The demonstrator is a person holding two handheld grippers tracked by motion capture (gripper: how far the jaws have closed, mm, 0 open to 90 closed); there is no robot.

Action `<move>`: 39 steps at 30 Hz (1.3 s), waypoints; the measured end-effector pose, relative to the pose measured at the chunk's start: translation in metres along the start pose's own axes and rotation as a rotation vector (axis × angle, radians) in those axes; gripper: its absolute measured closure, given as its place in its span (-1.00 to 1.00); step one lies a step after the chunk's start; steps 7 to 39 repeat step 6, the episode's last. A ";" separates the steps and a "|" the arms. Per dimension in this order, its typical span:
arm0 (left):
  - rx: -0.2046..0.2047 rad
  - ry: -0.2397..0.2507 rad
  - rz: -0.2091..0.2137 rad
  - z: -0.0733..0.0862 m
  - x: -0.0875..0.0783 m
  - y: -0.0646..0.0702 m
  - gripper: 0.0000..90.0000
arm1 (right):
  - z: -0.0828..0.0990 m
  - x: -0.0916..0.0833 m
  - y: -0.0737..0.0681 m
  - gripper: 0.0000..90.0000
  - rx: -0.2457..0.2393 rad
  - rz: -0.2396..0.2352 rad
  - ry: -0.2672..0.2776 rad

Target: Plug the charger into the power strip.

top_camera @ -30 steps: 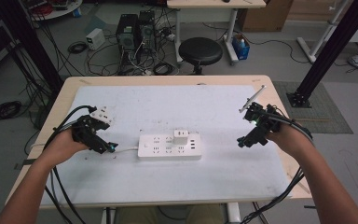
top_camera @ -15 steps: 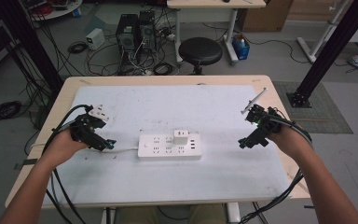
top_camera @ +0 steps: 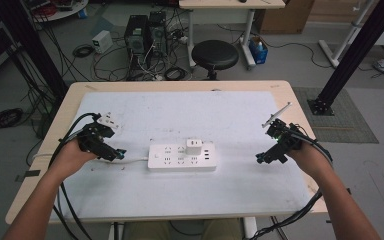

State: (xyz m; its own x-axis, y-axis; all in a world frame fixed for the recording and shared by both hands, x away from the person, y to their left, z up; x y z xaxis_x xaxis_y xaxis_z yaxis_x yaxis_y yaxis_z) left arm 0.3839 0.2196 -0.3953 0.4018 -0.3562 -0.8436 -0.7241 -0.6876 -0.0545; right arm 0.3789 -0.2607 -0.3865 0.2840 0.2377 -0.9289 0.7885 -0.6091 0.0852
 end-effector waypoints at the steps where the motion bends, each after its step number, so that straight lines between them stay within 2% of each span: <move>1: -0.007 0.003 -0.002 0.000 0.000 -0.001 -0.55 | 0.000 0.000 0.000 -0.98 0.002 0.002 0.002; 6: -0.022 0.019 -0.014 0.000 0.001 -0.004 -0.55 | 0.001 -0.002 0.002 -0.98 0.014 -0.005 0.031; 39: -0.022 0.019 -0.014 0.000 0.001 -0.004 -0.55 | 0.001 -0.002 0.002 -0.98 0.014 -0.005 0.031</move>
Point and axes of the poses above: each handheld gripper's, and its own axes: x roughly forward along the jaws, z roughly out of its underside, y roughly to its right, the point moved 6 cm from there along x, roughly forward along the jaws, and after that the axes turned 6 degrees about -x, right-handed, at the moved point
